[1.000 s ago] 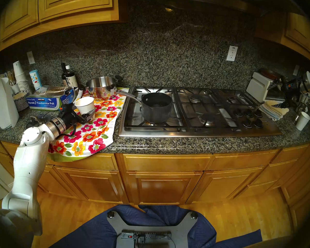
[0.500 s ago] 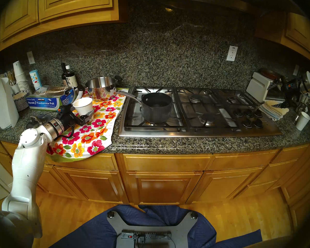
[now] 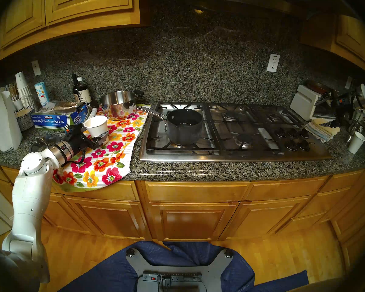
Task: Pick up the water cup, pour water into the pot, turn on the stove
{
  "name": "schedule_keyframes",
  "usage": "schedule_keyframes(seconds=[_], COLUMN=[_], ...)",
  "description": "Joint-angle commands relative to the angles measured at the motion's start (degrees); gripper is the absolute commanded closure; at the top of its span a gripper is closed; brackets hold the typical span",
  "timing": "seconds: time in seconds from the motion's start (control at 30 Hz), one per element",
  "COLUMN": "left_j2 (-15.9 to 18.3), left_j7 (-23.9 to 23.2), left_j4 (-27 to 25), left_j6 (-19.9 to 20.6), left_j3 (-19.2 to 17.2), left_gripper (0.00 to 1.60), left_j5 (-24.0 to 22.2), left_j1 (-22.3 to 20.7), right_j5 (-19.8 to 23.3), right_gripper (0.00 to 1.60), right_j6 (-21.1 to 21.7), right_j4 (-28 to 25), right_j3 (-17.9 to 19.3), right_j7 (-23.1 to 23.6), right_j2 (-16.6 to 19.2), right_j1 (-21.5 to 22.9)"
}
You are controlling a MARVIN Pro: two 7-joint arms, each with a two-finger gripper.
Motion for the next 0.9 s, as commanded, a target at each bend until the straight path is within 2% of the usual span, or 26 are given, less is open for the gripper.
schedule_keyframes(seconds=[0.0,0.87], left_j2=[0.5,1.2], left_j7=[0.0,0.5], left_j4=[-2.8,-6.4], left_j6=[1.7,2.8], left_j3=[-1.6,-2.7], left_gripper=[0.00,0.00], left_j5=[-1.1,-0.4], left_j1=[1.3,2.7], right_j5=[0.2,0.2], right_gripper=[0.00,0.00], right_j6=[-0.1,-0.1], right_j4=[1.2,1.2], right_j3=[0.4,0.4], right_j7=[-0.5,-0.5], right_j2=[-0.5,-0.5], right_j1=[1.5,1.5])
